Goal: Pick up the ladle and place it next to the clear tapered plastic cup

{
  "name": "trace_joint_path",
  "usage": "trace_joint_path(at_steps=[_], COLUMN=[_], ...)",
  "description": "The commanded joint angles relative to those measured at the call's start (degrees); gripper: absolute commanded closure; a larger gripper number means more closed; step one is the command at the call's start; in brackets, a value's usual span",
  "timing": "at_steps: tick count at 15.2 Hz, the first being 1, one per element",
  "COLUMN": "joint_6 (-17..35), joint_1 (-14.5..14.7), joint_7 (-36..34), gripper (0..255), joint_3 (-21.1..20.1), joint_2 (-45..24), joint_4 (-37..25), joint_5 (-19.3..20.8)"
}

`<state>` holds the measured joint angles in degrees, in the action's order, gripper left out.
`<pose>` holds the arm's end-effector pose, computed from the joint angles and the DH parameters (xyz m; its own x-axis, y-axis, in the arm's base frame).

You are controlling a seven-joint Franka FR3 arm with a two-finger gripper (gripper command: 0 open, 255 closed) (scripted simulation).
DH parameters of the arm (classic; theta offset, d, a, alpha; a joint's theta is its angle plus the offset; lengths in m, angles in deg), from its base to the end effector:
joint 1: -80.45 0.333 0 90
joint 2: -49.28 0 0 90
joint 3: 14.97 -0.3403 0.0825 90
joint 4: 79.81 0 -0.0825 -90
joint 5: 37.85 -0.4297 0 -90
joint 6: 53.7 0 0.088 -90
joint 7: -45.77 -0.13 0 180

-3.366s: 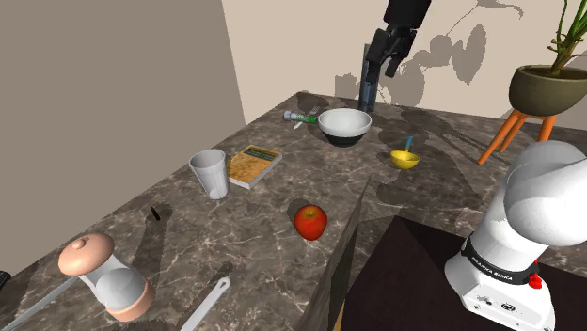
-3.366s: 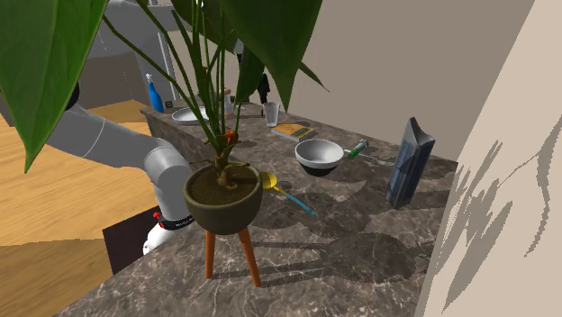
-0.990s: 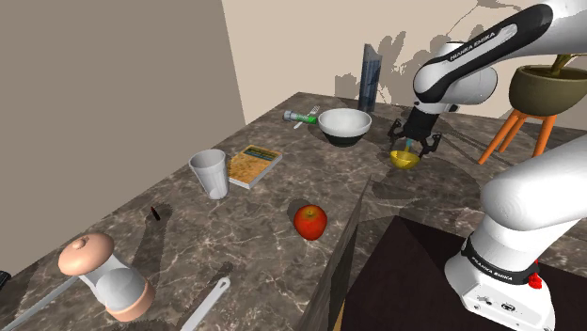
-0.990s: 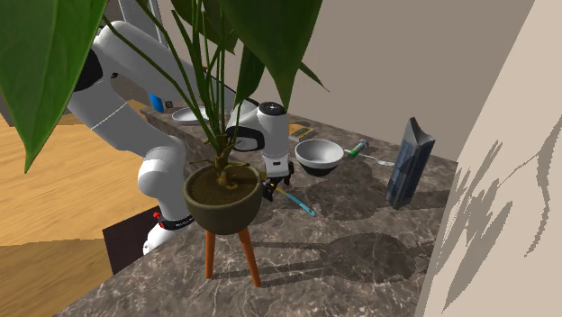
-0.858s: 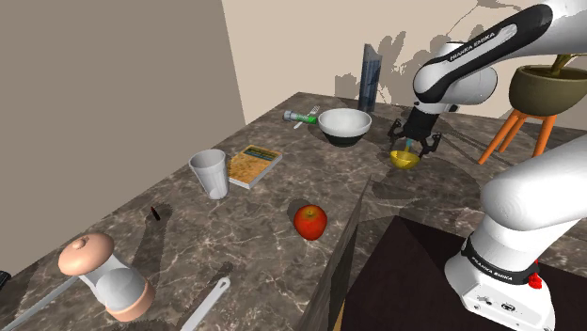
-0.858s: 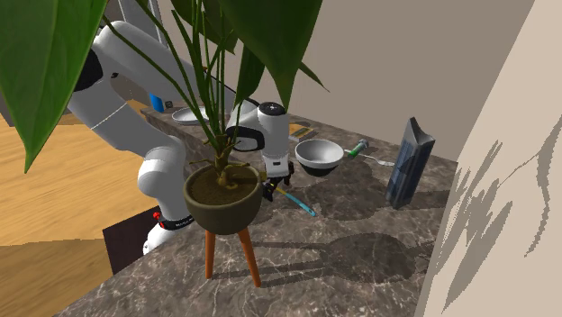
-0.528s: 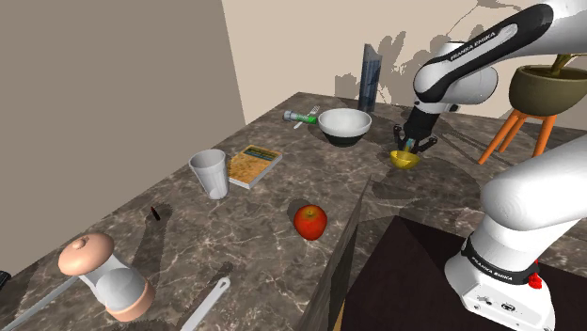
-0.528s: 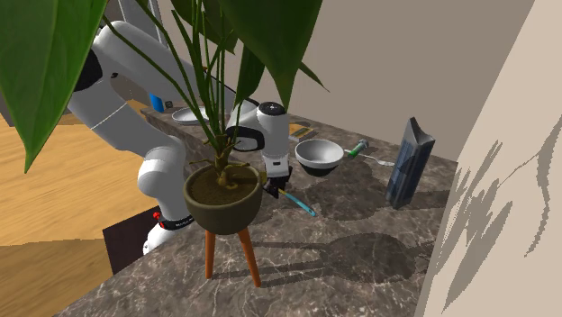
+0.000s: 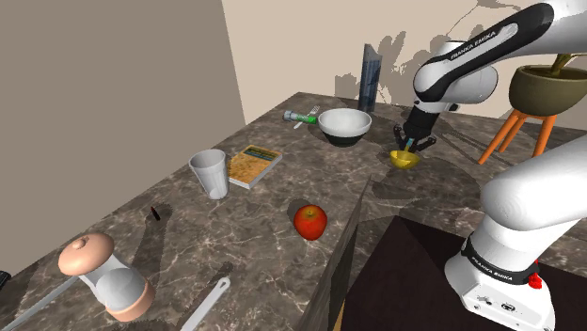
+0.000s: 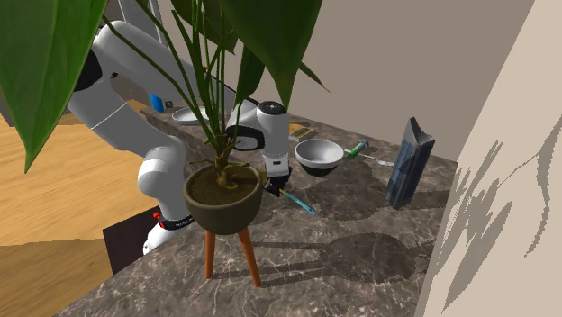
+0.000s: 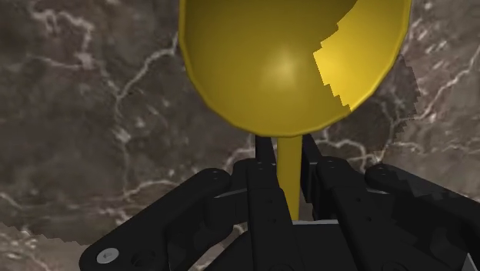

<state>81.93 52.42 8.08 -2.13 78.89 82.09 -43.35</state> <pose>0.2914 -0.2317 0.3133 0.1637 -0.9833 -0.0800 -0.9751 -0.1490 -0.1645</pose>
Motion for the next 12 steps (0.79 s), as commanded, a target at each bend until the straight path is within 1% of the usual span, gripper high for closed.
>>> trace_joint_path(at_steps=[1,12], joint_6=[-1.6,-12.2], joint_1=[-0.2,-1.1], joint_7=[-0.4,-2.6], gripper=[255,255], joint_3=[-0.3,-1.6], joint_2=[1.1,6.6], joint_4=[-0.5,-5.8], joint_5=[0.3,1.3])
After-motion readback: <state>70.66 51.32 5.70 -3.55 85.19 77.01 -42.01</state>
